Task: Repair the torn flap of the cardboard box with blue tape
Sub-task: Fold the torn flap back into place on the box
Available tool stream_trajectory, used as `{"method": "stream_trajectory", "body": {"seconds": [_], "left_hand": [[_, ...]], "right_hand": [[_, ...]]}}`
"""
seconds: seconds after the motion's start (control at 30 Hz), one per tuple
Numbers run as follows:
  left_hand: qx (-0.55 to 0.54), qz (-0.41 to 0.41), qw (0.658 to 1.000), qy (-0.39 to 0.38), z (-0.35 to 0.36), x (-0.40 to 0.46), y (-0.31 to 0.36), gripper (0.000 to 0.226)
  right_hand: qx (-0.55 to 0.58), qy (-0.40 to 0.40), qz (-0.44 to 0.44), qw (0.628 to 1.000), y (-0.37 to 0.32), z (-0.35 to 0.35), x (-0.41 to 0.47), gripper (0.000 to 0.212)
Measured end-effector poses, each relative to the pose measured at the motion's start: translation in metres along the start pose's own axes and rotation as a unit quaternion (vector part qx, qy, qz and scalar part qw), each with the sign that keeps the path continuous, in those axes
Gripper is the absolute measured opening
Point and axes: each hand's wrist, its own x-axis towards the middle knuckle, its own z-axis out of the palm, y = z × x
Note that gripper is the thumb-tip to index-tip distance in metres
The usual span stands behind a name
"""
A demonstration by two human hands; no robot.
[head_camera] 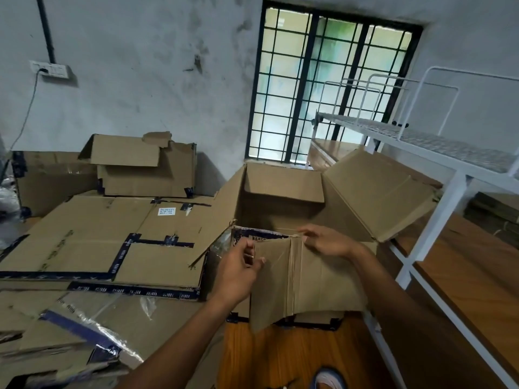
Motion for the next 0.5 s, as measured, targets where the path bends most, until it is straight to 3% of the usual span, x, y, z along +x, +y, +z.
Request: {"method": "stream_trajectory", "body": {"seconds": [0.17, 0.27, 0.37, 0.5], "left_hand": [[-0.062, -0.085, 0.994, 0.041, -0.011, 0.015, -0.012, 0.022], [-0.094, -0.158, 0.983, -0.007, -0.019, 0.023, -0.021, 0.029], [-0.114, -0.231, 0.96, -0.112, -0.019, 0.014, -0.03, 0.047], [-0.21, -0.244, 0.942, -0.098, -0.017, 0.004, -0.035, 0.068]], "right_hand": [[-0.08, 0.024, -0.036, 0.996, -0.005, 0.019, 0.002, 0.05], [-0.135, 0.05, -0.039, 0.989, -0.011, 0.032, 0.003, 0.063], [-0.185, 0.026, -0.028, 0.982, -0.018, 0.039, -0.006, 0.09], [-0.196, -0.047, -0.027, 0.979, -0.021, 0.039, -0.018, 0.131]]}}
